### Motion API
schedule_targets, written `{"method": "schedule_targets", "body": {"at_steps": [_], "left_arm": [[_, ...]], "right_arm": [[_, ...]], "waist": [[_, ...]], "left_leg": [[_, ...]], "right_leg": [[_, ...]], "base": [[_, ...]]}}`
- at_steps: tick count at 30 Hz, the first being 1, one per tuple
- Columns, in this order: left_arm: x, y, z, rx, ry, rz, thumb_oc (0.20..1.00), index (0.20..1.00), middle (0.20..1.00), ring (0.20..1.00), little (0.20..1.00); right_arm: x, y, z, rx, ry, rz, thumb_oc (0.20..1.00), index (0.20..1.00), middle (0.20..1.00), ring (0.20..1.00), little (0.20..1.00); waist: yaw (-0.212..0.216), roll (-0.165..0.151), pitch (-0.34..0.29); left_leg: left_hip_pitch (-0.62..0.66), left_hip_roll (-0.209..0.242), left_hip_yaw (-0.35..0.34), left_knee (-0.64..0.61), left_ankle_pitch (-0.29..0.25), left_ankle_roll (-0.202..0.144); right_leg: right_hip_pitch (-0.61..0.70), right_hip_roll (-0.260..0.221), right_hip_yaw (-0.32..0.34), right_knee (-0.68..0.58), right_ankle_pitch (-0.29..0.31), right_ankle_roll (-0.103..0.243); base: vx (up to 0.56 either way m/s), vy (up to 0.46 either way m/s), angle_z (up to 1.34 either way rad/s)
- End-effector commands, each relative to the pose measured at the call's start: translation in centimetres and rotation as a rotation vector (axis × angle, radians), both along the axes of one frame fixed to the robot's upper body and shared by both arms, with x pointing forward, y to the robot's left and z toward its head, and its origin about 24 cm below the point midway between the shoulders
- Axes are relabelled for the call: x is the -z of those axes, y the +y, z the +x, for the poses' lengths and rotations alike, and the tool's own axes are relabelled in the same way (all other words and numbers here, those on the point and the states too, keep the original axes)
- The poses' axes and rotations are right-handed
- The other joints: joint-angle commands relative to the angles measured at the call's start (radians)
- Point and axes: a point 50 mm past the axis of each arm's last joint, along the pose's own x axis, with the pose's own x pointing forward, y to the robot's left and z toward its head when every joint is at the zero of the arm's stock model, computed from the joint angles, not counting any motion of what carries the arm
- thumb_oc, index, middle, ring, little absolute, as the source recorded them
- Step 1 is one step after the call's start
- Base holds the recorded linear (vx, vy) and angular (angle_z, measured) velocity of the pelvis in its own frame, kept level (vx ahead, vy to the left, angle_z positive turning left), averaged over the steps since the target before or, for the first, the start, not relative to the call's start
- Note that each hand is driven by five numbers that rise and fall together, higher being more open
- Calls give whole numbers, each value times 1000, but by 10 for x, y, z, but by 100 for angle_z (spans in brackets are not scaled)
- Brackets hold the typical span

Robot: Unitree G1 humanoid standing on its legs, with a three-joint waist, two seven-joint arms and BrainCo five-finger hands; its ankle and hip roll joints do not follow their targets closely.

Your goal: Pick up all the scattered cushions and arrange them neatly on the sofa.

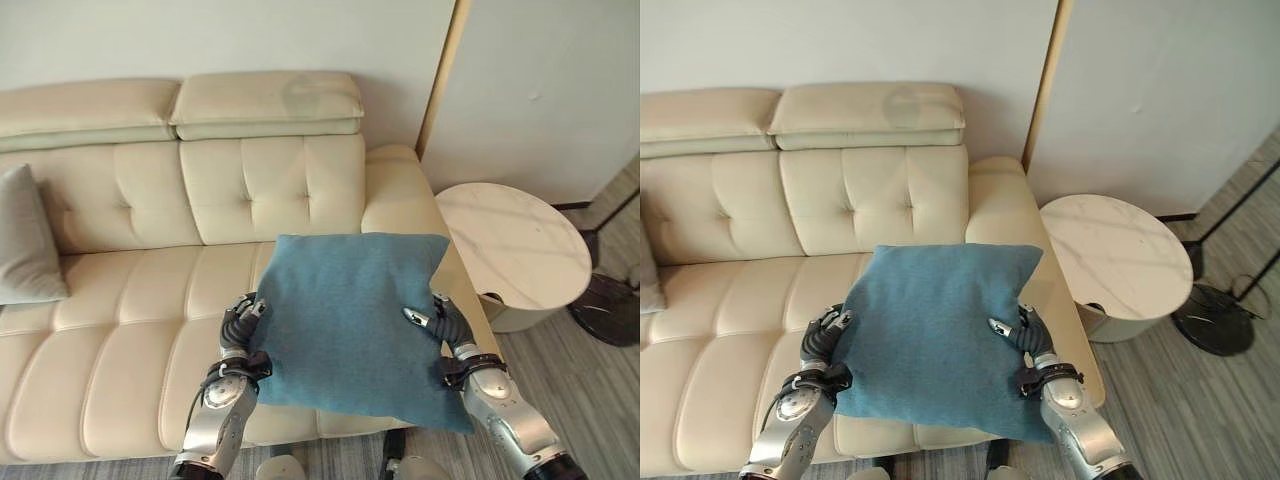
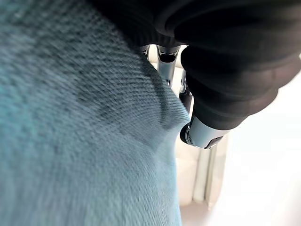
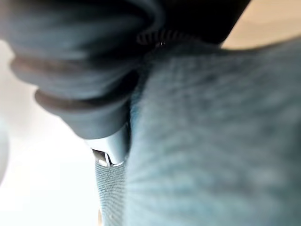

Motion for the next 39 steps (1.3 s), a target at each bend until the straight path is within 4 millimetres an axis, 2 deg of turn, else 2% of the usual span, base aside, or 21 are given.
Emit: {"method": "schedule_targets", "body": {"at_steps": [1, 6, 10, 13, 14, 15, 16, 17, 21, 22, 23, 24, 25, 26, 28, 29, 31, 33, 34, 35, 39], "left_arm": [[-53, -22, 20, 83, -302, -53, 200, 200, 200, 200, 200], [-52, -26, 21, 101, -299, -65, 200, 200, 200, 200, 200], [-80, -39, 43, 130, -412, -28, 200, 200, 200, 200, 200], [-111, -48, 65, 129, -531, 36, 200, 200, 200, 200, 200], [-140, -55, 80, 118, -635, 81, 200, 200, 200, 200, 200], [-141, -56, 80, 118, -638, 81, 200, 200, 200, 200, 200], [-173, -62, 94, 92, -741, 137, 200, 200, 200, 200, 200], [-175, -62, 95, 92, -747, 138, 200, 200, 200, 200, 200], [-232, -78, 111, 54, -926, 211, 200, 200, 200, 200, 200], [-260, -85, 115, 26, -1008, 247, 200, 200, 200, 200, 200], [-262, -85, 115, 26, -1011, 247, 200, 200, 200, 200, 200], [-273, -90, 115, 16, -1044, 261, 200, 200, 200, 200, 200], [-293, -93, 117, -19, -1101, 301, 200, 200, 200, 200, 200], [-294, -93, 117, -20, -1104, 302, 200, 200, 200, 200, 200], [-321, -95, 115, -97, -1188, 358, 200, 200, 200, 200, 200], [-323, -95, 115, -98, -1192, 359, 200, 200, 200, 200, 200], [-339, -95, 115, -154, -1230, 402, 200, 200, 200, 200, 200], [-358, -95, 114, -210, -1279, 451, 200, 200, 200, 200, 200], [-359, -95, 114, -210, -1280, 451, 200, 200, 200, 200, 200], [-381, -92, 112, -277, -1334, 543, 200, 200, 200, 200, 200], [-399, -87, 113, -339, -1350, 670, 200, 200, 200, 200, 200]], "right_arm": [[-57, 43, 14, -149, -278, 167, 200, 200, 200, 200, 200], [-63, 56, 17, -169, -294, 206, 200, 200, 200, 200, 200], [-92, 72, 40, -136, -412, 222, 200, 200, 200, 200, 200], [-117, 79, 57, -109, -511, 203, 200, 200, 200, 200, 200], [-137, 84, 70, -81, -584, 178, 200, 200, 200, 200, 200], [-138, 84, 70, -81, -587, 178, 200, 200, 200, 200, 200], [-161, 90, 82, -47, -664, 164, 200, 200, 200, 200, 200], [-163, 90, 83, -46, -670, 165, 200, 200, 200, 200, 200], [-215, 101, 99, 5, -831, 163, 200, 200, 200, 200, 200], [-242, 106, 102, 21, -915, 174, 200, 200, 200, 200, 200], [-243, 106, 102, 22, -919, 175, 200, 200, 200, 200, 200], [-255, 110, 101, 23, -957, 182, 200, 200, 200, 200, 200], [-277, 115, 100, 32, -1032, 184, 200, 200, 200, 200, 200], [-279, 115, 100, 33, -1035, 185, 200, 200, 200, 200, 200], [-312, 125, 91, 41, -1169, 199, 200, 200, 200, 200, 200], [-313, 125, 91, 42, -1174, 199, 200, 200, 200, 200, 200], [-332, 131, 84, 75, -1269, 170, 200, 200, 200, 200, 200], [-352, 132, 80, 148, -1374, 111, 200, 200, 200, 200, 200], [-352, 132, 80, 149, -1375, 112, 200, 200, 200, 200, 200], [-372, 128, 78, 255, -1484, 10, 200, 200, 200, 200, 200], [-379, 119, 86, 353, -1514, -109, 200, 200, 200, 200, 200]], "waist": [[31, 19, -17], [46, 6, -8], [65, -16, 58], [78, -29, 105], [86, -35, 137], [85, -35, 135], [92, -36, 159], [93, -37, 162], [105, -39, 200], [110, -41, 216], [111, -41, 217], [112, -40, 223], [114, -41, 232], [115, -42, 232], [117, -41, 237], [117, -42, 237], [120, -42, 230], [123, -42, 226], [124, -41, 232], [125, -36, 220], [121, -35, 215]], "left_leg": [[-52, 50, -72, -29, 13, -41], [-45, 25, -53, -15, -4, -22], [-131, -1, -45, 47, -31, 7], [-225, -17, -52, 107, -47, 17], [-282, -27, -59, 146, -58, 19], [-288, -27, -59, 146, -54, 20], [-333, -37, -62, 172, -62, 20], [-338, -37, -61, 178, -64, 21], [-422, -40, -69, 220, -70, 19], [-466, -42, -76, 240, -73, 17], [-470, -42, -77, 243, -74, 17], [-491, -42, -79, 252, -76, 17], [-533, -45, -87, 274, -81, 18], [-539, -45, -87, 277, -82, 18], [-596, -51, -96, 297, -87, 19], [-601, -51, -96, 299, -87, 19], [-628, -53, -109, 310, -116, 14], [-674, -60, -117, 319, -116, 15], [-686, -62, -111, 322, -91, 21], [-740, -69, -126, 339, -119, 15], [-813, -79, -137, 363, -119, 15]], "right_leg": [[115, 15, 6, 52, -225, 35], [101, -14, 29, 49, -206, 53], [11, -50, 58, 79, -184, 66], [-73, -68, 67, 114, -173, 69], [-126, -77, 74, 142, -171, 68], [-132, -77, 74, 141, -167, 68], [-178, -82, 81, 164, -165, 67], [-184, -82, 83, 169, -166, 67], [-266, -98, 89, 205, -166, 69], [-306, -106, 89, 226, -167, 71], [-310, -106, 89, 228, -167, 71], [-328, -109, 88, 237, -168, 72], [-370, -113, 93, 261, -169, 74], [-376, -113, 93, 265, -170, 74], [-425, -120, 94, 283, -173, 78], [-430, -120, 95, 285, -173, 78], [-458, -120, 105, 302, -196, 86], [-499, -125, 104, 315, -194, 90], [-509, -129, 96, 315, -174, 85], [-559, -134, 104, 345, -199, 97], [-631, -141, 109, 379, -202, 101]], "base": [[145, 167, 9], [68, 133, 1], [-123, 106, -14], [-182, 55, -10], [-176, 46, 2], [-193, 67, 9], [-85, 43, 10], [-93, 59, 4], [-43, 35, -1], [0, 0, 0], [0, 0, 0], [0, 0, 0], [0, 0, 0], [-4, 33, 2], [2, 12, 2], [11, 17, 6], [102, -9, 5], [15, 24, 5], [25, 40, 5], [0, 0, 0], [36, 33, 13]]}}
